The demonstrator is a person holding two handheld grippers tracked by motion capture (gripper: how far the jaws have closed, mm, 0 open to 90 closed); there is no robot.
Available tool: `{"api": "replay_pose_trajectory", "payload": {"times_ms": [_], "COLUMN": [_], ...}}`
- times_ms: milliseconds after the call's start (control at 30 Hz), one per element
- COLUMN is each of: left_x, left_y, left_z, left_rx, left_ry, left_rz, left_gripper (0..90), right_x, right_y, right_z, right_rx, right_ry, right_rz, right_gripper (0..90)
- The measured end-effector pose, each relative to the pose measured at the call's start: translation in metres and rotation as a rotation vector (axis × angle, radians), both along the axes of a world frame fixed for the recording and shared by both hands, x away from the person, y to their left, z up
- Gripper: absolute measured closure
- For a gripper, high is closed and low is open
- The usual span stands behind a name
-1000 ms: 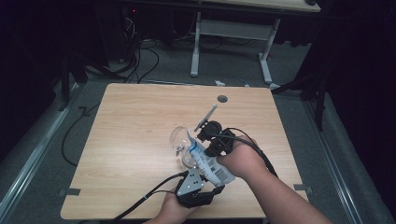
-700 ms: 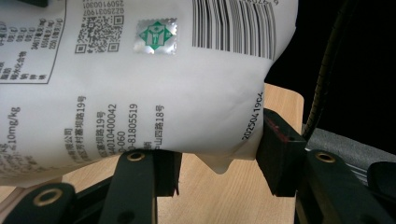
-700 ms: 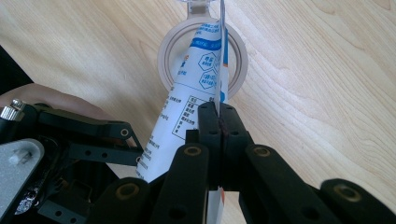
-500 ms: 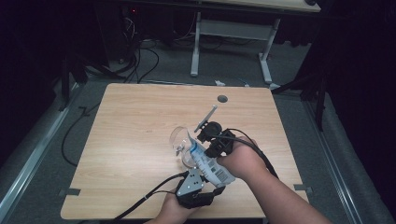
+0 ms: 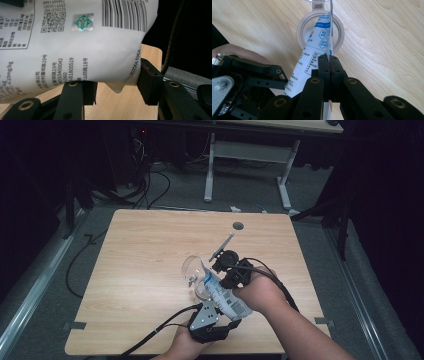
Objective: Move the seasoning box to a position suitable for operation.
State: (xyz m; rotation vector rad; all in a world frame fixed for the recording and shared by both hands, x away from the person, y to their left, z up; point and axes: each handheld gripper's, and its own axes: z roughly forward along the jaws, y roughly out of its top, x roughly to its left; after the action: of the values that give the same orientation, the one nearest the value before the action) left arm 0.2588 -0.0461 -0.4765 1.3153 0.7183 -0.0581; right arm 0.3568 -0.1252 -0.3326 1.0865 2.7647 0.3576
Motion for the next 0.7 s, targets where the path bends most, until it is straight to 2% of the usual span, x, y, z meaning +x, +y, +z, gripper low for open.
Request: {"api": "replay_pose_trajectory", "payload": {"times_ms": [300,700], "left_x": [0.0009,-0.0002], "left_y": [-0.0022,-0.0010], "left_z": [0.0002,0.0002], "left_rx": [-0.022,-0.013], "left_ry": [0.009,-0.003], "left_rz": [-0.004,-0.011], "left_gripper": [55.4,55.6], "right_x": [0.0012,-0.0010], "right_y": [-0.0008,-0.0025], "right_z": [-0.0013,-0.0005], "right_rx": [-0.005,0.003], "right_ry": [0.000,-0.002], "right_rz": [0.000,0.001], "right_gripper": [90.0,90.0]}}
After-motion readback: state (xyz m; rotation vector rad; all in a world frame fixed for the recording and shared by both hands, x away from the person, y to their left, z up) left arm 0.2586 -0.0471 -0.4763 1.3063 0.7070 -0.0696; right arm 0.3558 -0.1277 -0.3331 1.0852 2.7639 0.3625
